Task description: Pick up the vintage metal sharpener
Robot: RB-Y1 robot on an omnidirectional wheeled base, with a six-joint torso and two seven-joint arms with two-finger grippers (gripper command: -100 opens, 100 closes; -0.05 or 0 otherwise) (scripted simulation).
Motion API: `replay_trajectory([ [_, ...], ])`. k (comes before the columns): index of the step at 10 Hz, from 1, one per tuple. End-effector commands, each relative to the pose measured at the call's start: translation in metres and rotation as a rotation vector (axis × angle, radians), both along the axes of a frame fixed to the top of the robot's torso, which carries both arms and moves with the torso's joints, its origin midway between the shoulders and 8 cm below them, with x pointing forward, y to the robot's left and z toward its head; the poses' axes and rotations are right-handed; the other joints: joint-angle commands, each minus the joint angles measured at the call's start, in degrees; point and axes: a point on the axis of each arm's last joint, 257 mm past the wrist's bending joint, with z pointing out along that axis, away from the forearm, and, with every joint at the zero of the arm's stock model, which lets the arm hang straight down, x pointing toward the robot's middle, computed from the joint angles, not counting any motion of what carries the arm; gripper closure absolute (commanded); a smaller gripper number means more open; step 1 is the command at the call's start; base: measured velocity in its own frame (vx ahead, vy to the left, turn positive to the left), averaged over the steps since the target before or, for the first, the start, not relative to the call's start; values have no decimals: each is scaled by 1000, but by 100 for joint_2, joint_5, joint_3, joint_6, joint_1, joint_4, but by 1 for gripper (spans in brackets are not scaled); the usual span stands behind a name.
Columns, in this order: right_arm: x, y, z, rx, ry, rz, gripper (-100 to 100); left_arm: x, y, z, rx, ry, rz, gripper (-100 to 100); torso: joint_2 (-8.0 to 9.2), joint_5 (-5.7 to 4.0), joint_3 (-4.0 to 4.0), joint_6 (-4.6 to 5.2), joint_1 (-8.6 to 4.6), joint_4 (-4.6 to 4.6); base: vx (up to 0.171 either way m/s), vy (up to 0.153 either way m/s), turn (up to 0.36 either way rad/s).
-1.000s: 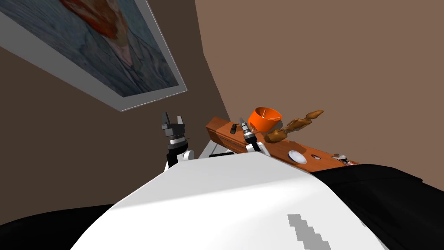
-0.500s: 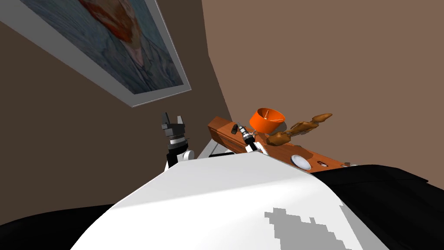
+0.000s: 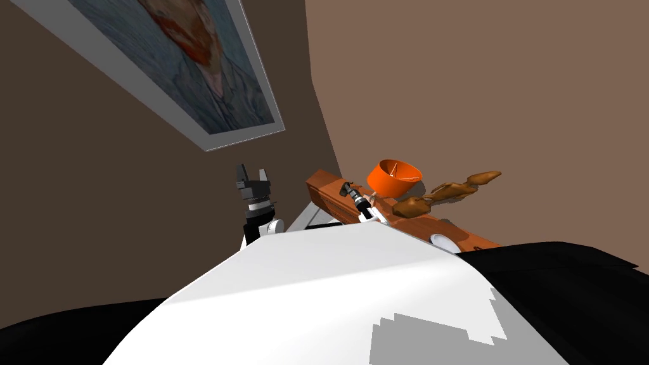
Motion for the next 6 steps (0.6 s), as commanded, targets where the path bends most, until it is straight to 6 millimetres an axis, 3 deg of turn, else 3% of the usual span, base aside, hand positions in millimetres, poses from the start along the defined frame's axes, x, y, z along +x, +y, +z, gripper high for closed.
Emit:
replay_trajectory([
  [1,-1,-5,-17,-22,35,-8,-100,0,0,0,0,0,0,0,0,0,0,0,0,0,-8,-15,-8],
  [6,-13,-31,-78,-220,175,-15,-100,0,0,0,0,0,0,0,-3,2,-2,-4,5,0,-9,-23,127],
])
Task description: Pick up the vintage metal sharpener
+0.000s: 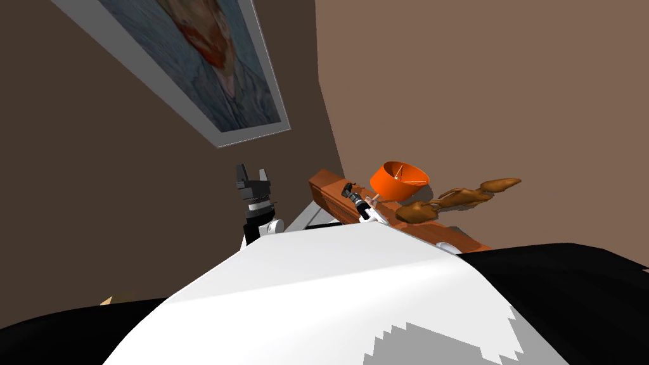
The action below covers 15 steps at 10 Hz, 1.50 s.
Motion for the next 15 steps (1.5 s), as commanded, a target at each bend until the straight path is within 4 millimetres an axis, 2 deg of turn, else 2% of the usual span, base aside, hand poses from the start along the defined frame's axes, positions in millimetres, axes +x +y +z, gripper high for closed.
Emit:
replay_trajectory([
  [1,-4,-12,-21,-98,54,2,-100,0,0,0,0,0,0,0,0,0,0,0,0,0,-15,-30,230],
  [6,-33,-53,-84,-333,218,7,-100,0,0,0,0,0,0,0,-5,0,-2,-4,-1,0,-6,-28,146],
  [7,-34,-53,-85,-333,221,6,-100,0,0,0,0,0,0,0,-4,0,-2,1,0,-1,-2,-13,-10],
  [8,-39,-68,-97,-426,262,12,-100,0,0,0,0,0,0,0,-4,1,-2,2,5,0,-4,-13,208],
  [11,-57,-92,-120,-551,339,22,-100,0,0,0,0,0,0,0,-6,1,-3,-3,0,0,-1,-25,158],
  [12,-58,-93,-120,-551,340,22,-100,0,0,0,0,0,0,0,-6,1,-3,1,0,-1,-1,-10,-15],
  [13,-66,-110,-129,-643,385,27,-100,0,0,0,0,0,0,0,-6,1,-3,2,6,-1,2,-5,214],
  [14,-70,-113,-132,-661,394,33,-100,0,0,0,0,0,0,0,-7,2,-4,-3,7,0,4,-15,130],
  [15,-73,-128,-135,-754,420,44,-100,0,0,0,0,0,0,0,-7,2,-4,2,6,-1,3,-18,233],
])
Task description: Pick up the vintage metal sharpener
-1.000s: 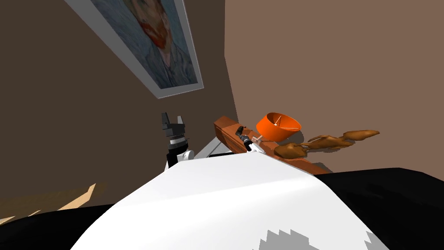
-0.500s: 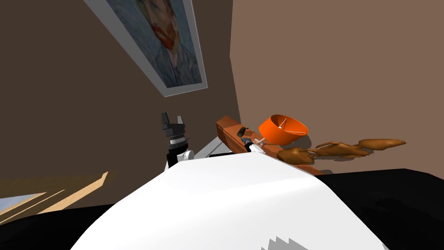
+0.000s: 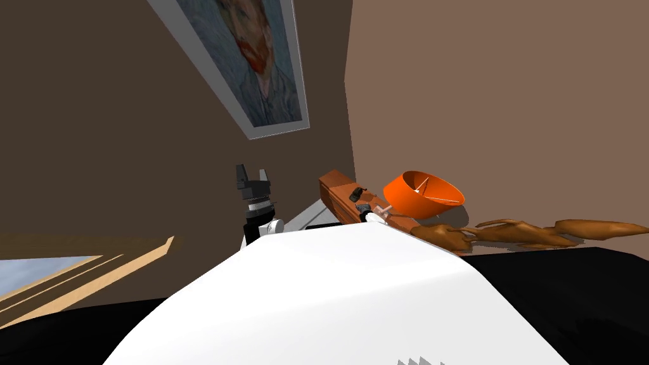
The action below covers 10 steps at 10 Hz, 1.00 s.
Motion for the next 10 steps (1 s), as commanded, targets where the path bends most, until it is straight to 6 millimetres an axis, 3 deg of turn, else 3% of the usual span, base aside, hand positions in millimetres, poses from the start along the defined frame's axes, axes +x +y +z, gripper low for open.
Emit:
replay_trajectory([
  [1,-6,-14,-6,-68,32,7,-100,0,0,0,0,0,0,0,0,0,0,0,0,0,4,-23,105],
  [2,-8,-16,-8,-71,40,4,-100,0,0,0,0,0,0,0,0,0,0,5,-2,-1,2,-11,-34],
  [7,-32,-74,-14,-374,161,60,-100,0,0,0,0,0,0,0,-2,0,-2,6,-1,-1,6,-16,160],
  [10,-45,-97,-14,-487,215,82,-100,0,0,0,0,0,0,0,-2,0,-1,2,0,0,6,-20,153],
])
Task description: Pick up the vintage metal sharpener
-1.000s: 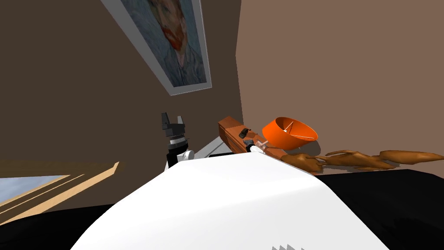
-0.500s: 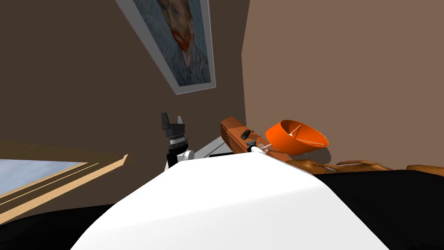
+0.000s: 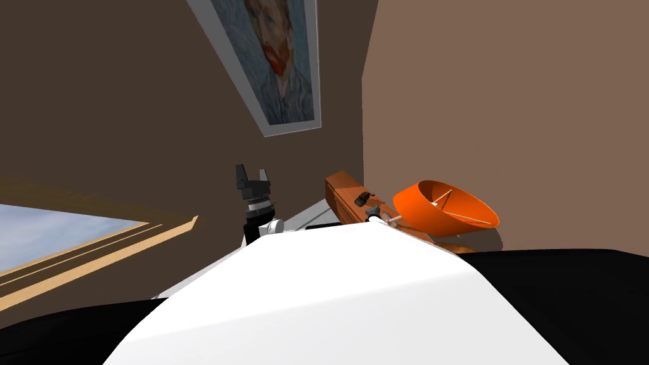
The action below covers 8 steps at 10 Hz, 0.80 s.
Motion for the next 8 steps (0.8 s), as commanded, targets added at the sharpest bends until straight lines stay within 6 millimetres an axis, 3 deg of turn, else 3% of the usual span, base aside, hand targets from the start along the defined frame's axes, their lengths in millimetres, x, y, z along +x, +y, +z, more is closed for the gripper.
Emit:
replay_trajectory([
  [1,-2,-19,7,-108,34,28,-100,0,0,0,0,0,0,0,0,0,0,0,0,0,7,-20,163],
  [4,-20,-43,8,-213,94,38,-100,0,0,0,0,0,0,0,0,0,0,-2,0,0,6,-20,113],
  [8,-31,-80,29,-449,175,103,-100,0,0,0,0,0,0,0,-2,0,-1,-2,0,0,10,-22,162],
])
